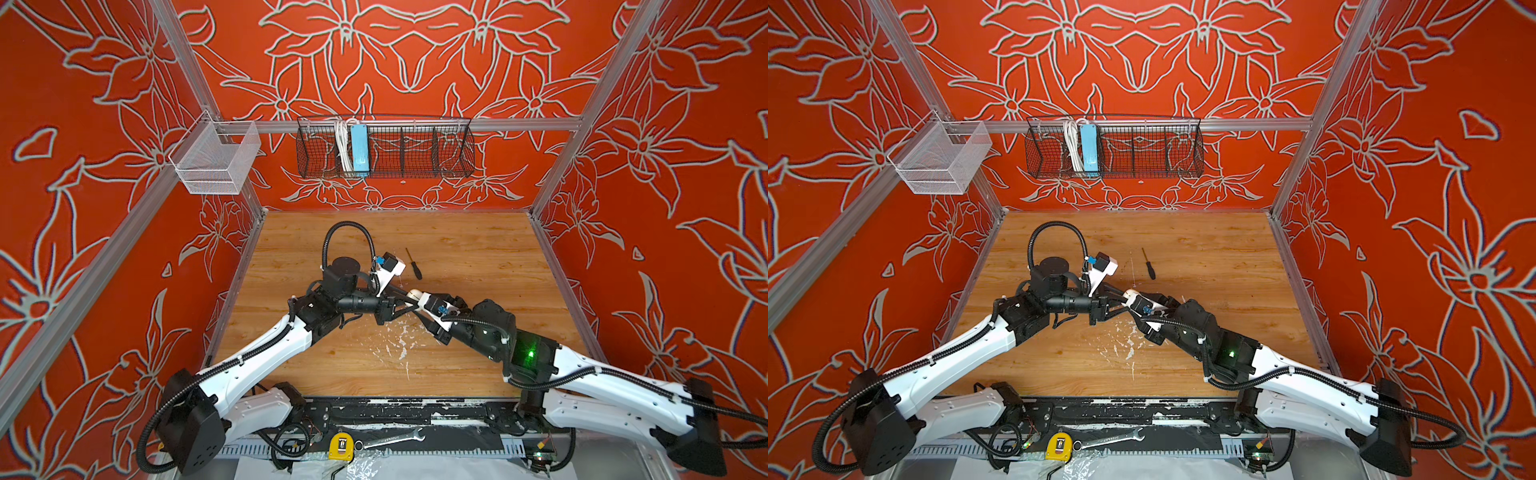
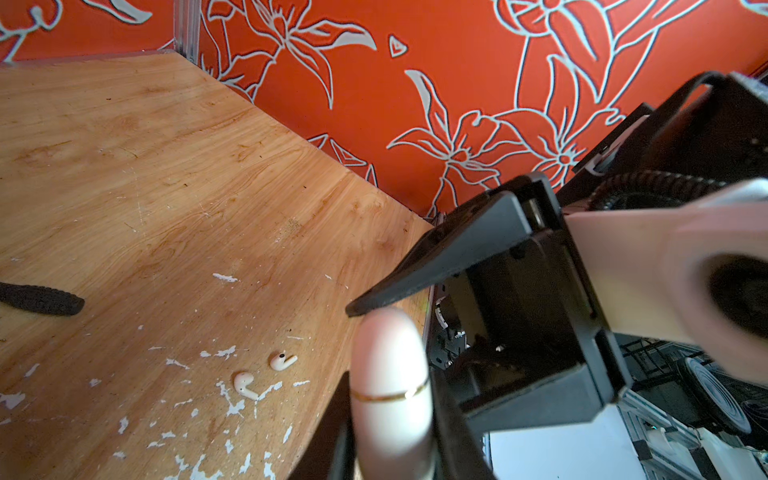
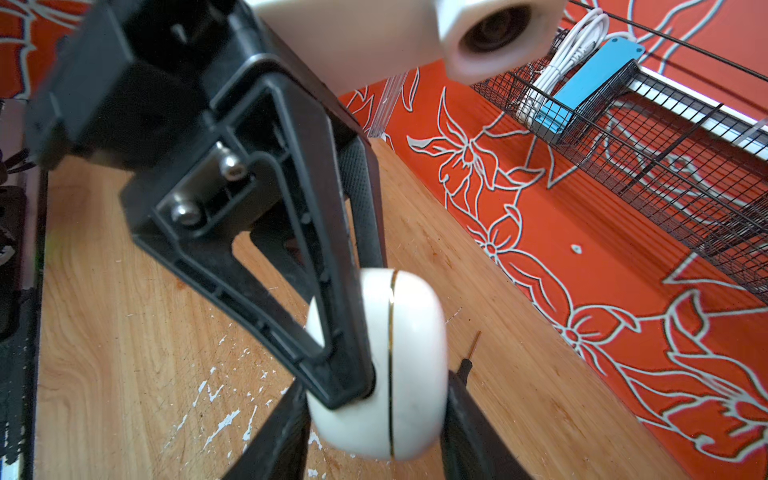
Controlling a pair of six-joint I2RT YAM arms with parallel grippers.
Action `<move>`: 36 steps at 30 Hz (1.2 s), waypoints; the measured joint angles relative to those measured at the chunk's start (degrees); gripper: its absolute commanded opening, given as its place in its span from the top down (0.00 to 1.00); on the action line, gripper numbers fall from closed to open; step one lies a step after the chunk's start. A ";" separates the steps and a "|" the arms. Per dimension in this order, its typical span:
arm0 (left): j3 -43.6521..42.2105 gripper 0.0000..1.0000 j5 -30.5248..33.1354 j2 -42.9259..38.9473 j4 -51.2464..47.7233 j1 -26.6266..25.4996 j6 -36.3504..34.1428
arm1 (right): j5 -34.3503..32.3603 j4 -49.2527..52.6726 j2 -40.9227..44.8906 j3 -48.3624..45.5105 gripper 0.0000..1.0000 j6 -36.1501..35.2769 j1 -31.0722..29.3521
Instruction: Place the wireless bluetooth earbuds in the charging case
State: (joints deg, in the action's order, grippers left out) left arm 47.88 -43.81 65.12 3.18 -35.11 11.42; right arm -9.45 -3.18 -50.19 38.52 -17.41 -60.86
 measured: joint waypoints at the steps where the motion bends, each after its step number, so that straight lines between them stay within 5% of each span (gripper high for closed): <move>1: 0.00 1.00 0.02 0.04 0.04 -0.09 -0.13 | 0.02 0.15 0.61 0.00 0.35 0.37 0.00; 9: -5.53 1.00 0.33 -1.20 6.47 -0.15 -3.85 | -0.57 -1.90 8.68 -2.01 0.20 1.99 0.00; 18: -30.86 1.00 3.19 -18.14 27.54 -0.59 -15.12 | 2.14 -3.45 10.38 -4.44 0.19 2.69 0.00; 28: -29.55 1.00 4.24 -22.05 30.82 -1.62 -20.06 | 13.25 -2.71 6.03 -4.44 0.19 2.73 0.00; 36: -28.65 1.00 2.58 -21.73 29.42 -2.51 -22.10 | 15.63 -2.67 4.96 -4.42 0.19 2.71 0.00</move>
State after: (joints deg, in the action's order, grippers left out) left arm 19.22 -41.23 43.40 32.60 -37.63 -10.68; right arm 6.17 -5.85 -45.23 34.11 -14.70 -60.86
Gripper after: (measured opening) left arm 0.248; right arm 0.809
